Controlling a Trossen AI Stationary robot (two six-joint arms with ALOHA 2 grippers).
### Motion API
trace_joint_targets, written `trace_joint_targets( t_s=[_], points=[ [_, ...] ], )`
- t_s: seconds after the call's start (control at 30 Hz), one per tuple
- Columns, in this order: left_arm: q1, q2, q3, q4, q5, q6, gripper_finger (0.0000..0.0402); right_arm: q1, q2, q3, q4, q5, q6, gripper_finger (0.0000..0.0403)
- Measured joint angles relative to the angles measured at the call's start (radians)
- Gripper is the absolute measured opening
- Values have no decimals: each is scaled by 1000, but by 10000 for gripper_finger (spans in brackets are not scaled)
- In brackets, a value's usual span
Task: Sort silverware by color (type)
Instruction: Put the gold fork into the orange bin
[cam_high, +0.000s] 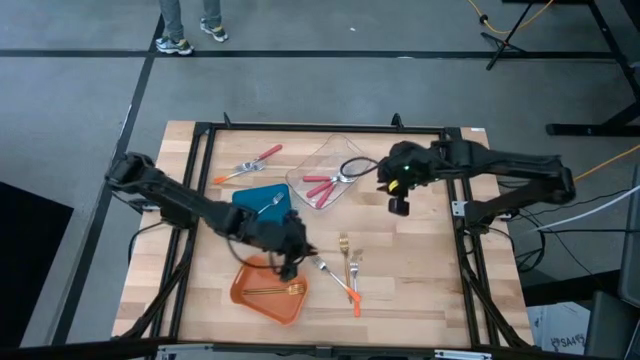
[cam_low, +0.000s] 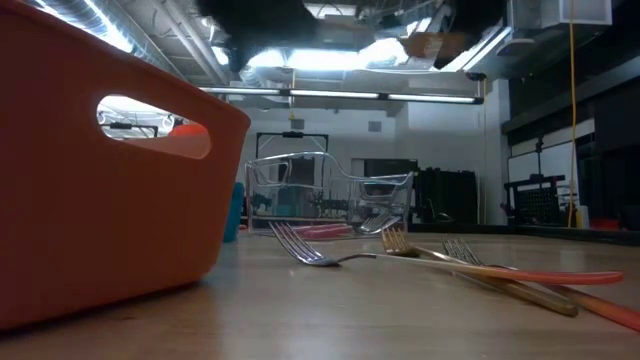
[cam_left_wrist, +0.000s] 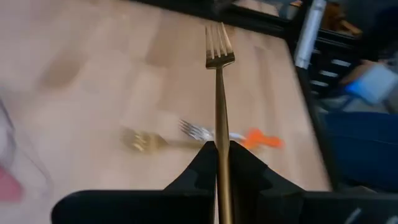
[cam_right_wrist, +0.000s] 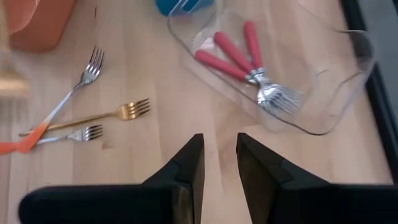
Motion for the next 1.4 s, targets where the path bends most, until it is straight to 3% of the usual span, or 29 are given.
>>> trace_joint_targets(
  t_s=[0.33,0.6,0.9,1.4],
  points=[
    [-278,-174,1,-288,-126,-358,12,-22,-18,0,4,3,-2,85],
    [-454,-170,1,-488,-159,-550,12,-22,-18,0,6,-2,-2,85],
    [-486,-138,0,-557,-176,-545,15,-22,-18,0,6,-3,1,85],
    [-467,25,0,-561,-174,-542,15,-22,-17,0,6,-3,2,85]
  ],
)
